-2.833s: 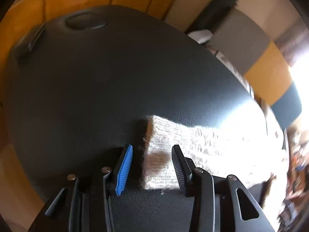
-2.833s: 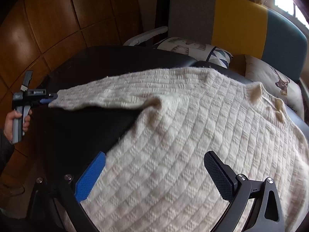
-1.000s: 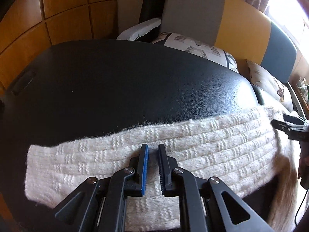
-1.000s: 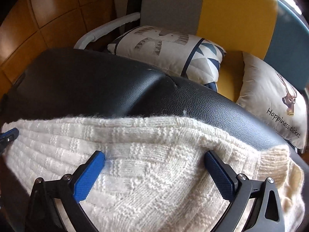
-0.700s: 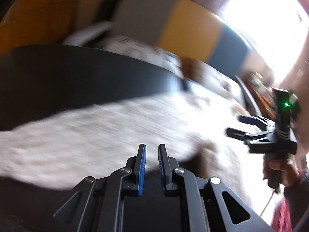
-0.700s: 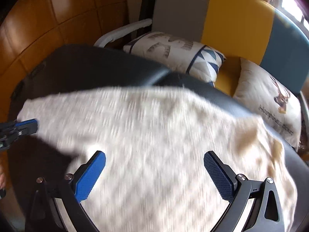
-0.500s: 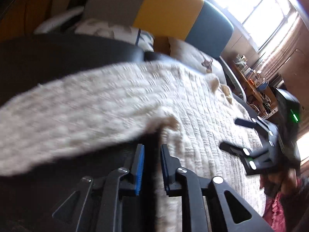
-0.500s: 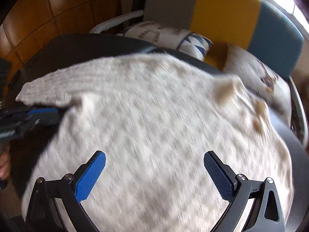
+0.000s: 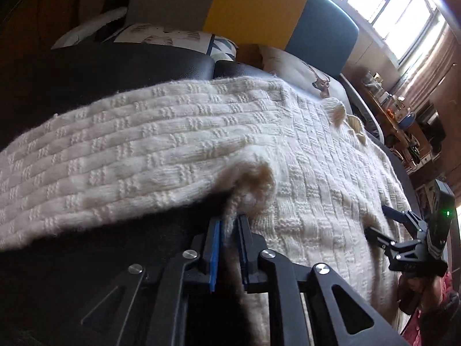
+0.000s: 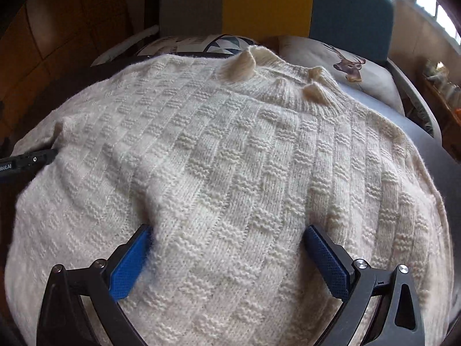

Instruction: Fold clothes

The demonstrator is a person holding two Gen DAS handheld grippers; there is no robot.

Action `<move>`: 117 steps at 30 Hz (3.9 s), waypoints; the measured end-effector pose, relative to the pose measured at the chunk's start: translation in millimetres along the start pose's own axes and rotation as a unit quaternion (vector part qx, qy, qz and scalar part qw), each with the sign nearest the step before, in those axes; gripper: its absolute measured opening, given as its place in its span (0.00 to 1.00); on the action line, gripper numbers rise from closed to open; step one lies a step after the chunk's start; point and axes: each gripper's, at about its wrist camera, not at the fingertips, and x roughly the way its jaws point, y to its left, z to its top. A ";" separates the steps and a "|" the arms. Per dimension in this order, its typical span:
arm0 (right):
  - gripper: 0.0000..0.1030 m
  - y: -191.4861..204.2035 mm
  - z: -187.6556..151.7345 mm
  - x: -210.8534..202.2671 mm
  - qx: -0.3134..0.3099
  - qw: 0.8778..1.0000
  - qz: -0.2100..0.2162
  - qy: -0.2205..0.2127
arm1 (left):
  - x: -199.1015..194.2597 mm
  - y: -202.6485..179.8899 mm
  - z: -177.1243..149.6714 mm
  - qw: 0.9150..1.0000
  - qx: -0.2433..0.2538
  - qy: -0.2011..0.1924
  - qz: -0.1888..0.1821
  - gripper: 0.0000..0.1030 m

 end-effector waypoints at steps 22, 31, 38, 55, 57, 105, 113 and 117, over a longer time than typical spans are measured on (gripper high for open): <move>1.00 -14.4 -124.1 -63.8 0.058 0.998 -0.007 -0.022 | -64.6 -23.7 -108.6 0.999 0.049 -0.010 0.020 0.15; 1.00 -67.2 -141.4 -116.6 0.157 0.983 0.016 -0.090 | -76.8 -48.0 -103.6 0.999 0.031 -0.013 0.029 0.15; 1.00 -194.7 -200.0 -180.5 0.322 0.938 -0.030 -0.127 | -66.4 -106.0 -108.5 0.996 0.092 -0.007 -0.004 0.15; 1.00 -374.3 -203.0 -163.5 0.377 0.906 -0.194 -0.013 | -24.3 -165.1 -118.5 0.983 0.176 0.042 -0.001 0.17; 0.99 -375.1 -198.7 -147.8 0.357 0.913 -0.196 0.020 | -22.9 -165.3 -117.2 0.984 0.175 0.044 -0.002 0.17; 0.61 -252.8 -319.8 -266.2 0.301 0.943 -0.082 -0.114 | 78.2 -514.0 -194.4 0.866 0.435 0.190 -0.159 0.23; 0.52 -286.1 -295.9 -219.0 0.297 0.947 -0.093 -0.077 | 71.2 -490.9 -152.2 0.893 0.379 0.161 -0.181 0.23; 0.52 -305.3 -285.6 -197.3 0.298 0.947 -0.106 -0.061 | 66.5 -442.0 -75.2 0.930 0.307 0.114 -0.166 0.23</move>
